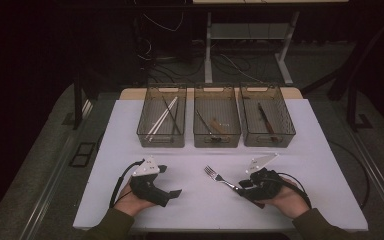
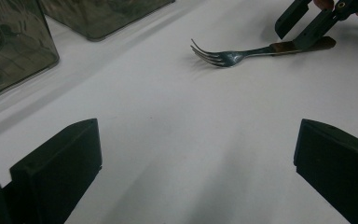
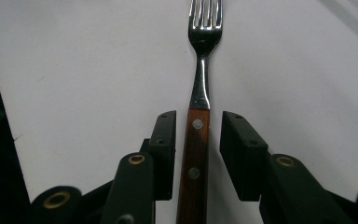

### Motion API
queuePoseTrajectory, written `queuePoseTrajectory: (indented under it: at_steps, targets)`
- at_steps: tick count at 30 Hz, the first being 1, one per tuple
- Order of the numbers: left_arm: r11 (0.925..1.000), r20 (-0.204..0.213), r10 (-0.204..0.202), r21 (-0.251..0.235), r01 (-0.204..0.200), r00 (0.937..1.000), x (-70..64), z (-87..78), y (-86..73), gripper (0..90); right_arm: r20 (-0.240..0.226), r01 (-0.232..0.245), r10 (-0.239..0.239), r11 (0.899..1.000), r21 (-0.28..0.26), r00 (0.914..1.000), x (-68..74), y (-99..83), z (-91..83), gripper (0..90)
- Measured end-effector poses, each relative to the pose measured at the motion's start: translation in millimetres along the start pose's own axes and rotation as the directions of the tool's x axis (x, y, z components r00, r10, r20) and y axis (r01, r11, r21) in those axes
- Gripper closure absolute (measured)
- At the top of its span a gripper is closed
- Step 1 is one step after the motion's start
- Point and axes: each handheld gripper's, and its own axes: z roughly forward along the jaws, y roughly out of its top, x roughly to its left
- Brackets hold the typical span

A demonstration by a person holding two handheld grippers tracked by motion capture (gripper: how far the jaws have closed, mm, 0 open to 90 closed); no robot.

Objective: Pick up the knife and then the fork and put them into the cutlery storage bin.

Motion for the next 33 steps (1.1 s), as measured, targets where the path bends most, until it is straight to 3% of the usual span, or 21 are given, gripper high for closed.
queuePoseTrajectory:
  at_steps: [12, 19, 22, 27, 30, 33]
  targets:
    - [1.0, -0.001, 0.0, 0.001, 0.0, 1.0, 0.1, 0.2, 0.0, 0.0, 0.022, 0.033, -0.034, 0.998, 0.054, 0.9992, 2.7, 7.4, 9.2, 71.8]
    - [1.0, 0.001, 0.0, 0.001, 0.0, 1.0, 0.1, 0.4, 0.0, 0.0, 0.03, 0.099, -0.105, 0.984, 0.148, 0.994, 1.7, 17.8, 12.9, 74.0]
    - [1.0, 0.001, 0.0, 0.001, 0.0, 1.0, 0.1, 0.4, 0.1, 0.0, 0.023, 0.11, -0.117, 0.972, 0.206, 0.9928, 2.2, 25.8, 15.0, 74.2]
    - [1.0, 0.003, 0.0, -0.001, 0.0, 1.0, 0.2, 0.2, 0.1, 0.0, 0.02, 0.128, -0.142, 0.94, 0.316, 0.9897, 4.4, 40.5, 20.0, 74.3]
    - [1.0, 0.003, 0.0, -0.001, 0.0, 1.0, -0.1, 0.1, 0.1, 0.0, 0.021, 0.114, -0.132, 0.916, 0.384, 0.991, 8.4, 50.0, 24.5, 74.4]
    - [1.0, 0.003, 0.0, -0.003, 0.0, 1.0, -0.3, 0.1, 0.3, 0.0, 0.034, 0.133, -0.167, 0.879, 0.459, 0.9855, 8.7, 59.0, 30.4, 74.6]
